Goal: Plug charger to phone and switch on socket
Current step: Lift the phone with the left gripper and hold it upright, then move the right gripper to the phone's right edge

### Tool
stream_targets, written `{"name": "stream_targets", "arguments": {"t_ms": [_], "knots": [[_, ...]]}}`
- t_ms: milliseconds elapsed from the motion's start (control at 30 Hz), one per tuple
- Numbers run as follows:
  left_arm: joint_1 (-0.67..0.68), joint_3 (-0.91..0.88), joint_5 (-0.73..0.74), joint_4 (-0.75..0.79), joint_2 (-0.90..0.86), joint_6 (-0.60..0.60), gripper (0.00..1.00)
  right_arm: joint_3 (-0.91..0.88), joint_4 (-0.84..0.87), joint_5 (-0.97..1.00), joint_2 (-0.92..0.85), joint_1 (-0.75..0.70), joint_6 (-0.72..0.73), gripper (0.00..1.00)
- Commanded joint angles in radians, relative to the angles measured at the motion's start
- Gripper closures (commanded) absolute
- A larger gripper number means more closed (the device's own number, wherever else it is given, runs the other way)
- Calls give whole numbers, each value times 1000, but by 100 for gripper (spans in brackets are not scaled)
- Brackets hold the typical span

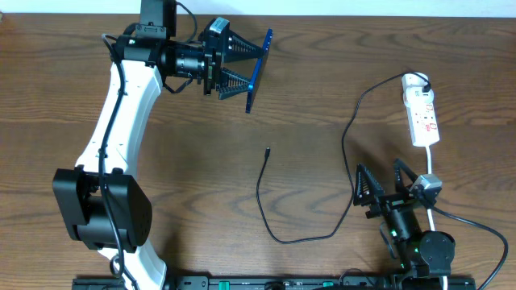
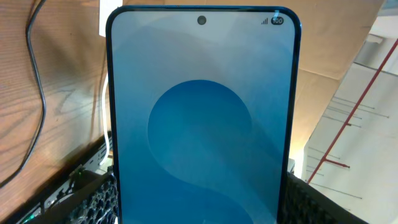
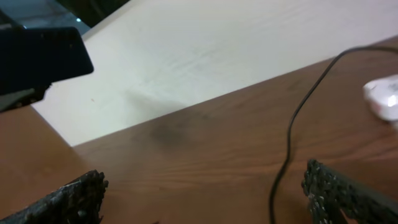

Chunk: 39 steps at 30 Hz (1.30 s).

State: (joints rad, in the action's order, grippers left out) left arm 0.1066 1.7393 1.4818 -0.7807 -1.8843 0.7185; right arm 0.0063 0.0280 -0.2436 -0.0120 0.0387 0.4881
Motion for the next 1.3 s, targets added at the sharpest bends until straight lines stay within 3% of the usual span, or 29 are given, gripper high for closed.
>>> {"name": "stream_targets", "arguments": {"t_ms": [0, 233, 467, 600, 800, 967, 1167, 1267], "knots": [[-5, 8, 50, 5, 35, 40, 29, -1, 35, -18, 5, 6, 84, 1], [-5, 7, -65, 5, 35, 124, 29, -1, 60, -29, 5, 6, 174, 1], [-5, 8, -169, 10, 35, 311, 29, -1, 54, -18, 5, 6, 176, 1], [-5, 8, -169, 82, 35, 396, 29, -1, -35, 58, 5, 6, 231, 1], [-4, 8, -169, 111, 35, 447, 29, 15, -71, 40, 5, 6, 155, 1], [-5, 8, -168, 114, 35, 451, 28, 192, -274, 61, -36, 6, -6, 1], [-5, 8, -166, 114, 35, 451, 29, 559, -481, 71, -375, 6, -158, 1], [-5, 8, -166, 113, 35, 451, 29, 658, -481, -111, -536, 6, -171, 1]]}}
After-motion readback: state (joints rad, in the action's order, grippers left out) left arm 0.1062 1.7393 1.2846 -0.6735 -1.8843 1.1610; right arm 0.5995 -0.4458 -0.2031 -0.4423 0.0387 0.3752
